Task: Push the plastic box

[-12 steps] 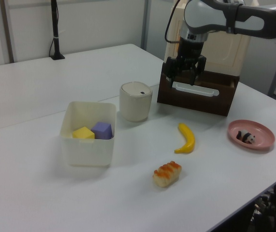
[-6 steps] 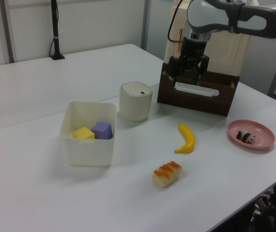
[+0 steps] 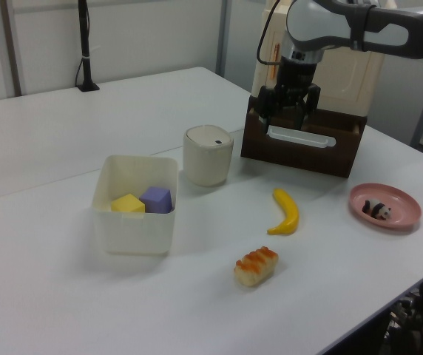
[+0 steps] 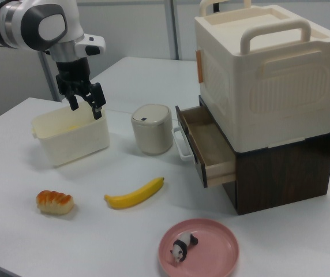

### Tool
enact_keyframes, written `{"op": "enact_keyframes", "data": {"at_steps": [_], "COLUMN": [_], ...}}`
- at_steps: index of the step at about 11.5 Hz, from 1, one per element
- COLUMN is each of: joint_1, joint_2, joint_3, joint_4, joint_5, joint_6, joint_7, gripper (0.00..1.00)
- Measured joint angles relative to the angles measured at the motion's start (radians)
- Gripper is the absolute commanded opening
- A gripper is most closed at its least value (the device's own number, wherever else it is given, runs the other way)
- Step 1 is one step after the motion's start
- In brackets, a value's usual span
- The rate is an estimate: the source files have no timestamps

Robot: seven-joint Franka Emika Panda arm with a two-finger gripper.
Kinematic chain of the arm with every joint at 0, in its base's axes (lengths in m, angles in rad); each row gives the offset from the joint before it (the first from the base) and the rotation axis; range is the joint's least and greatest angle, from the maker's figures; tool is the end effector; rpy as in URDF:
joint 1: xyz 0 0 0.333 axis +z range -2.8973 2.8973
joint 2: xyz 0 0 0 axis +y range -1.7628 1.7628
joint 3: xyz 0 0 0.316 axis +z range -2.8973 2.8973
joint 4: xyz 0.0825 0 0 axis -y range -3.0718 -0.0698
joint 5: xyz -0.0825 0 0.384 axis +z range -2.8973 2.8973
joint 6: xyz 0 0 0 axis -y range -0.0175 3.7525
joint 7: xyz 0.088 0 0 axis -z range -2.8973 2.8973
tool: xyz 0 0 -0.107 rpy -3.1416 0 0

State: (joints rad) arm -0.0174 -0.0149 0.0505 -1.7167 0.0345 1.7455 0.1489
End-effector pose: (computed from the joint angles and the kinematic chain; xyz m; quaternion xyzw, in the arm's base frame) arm 0.5615 0.0219 0.5788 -0.9978 0.0605 -0.0202 0.0186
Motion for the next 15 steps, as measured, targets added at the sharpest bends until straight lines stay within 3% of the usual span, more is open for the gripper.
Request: {"op": "enact_keyframes", "data": {"at_steps": [9,12,15], "joint_1": [0.012,0.055,0.059], "joint_2": [0.000,0.000,0.000], "joint_3": [-0.014,-0.057,-0.061], "joint_4": [0.000,-0.001,-0.001], "joint_5": [0.000,0.000,0.000], "joint_6": [0.000,0.000,0.000], "joint_7": [0.000,0.000,0.001], "gripper": [1.00,1.00,1.00]}}
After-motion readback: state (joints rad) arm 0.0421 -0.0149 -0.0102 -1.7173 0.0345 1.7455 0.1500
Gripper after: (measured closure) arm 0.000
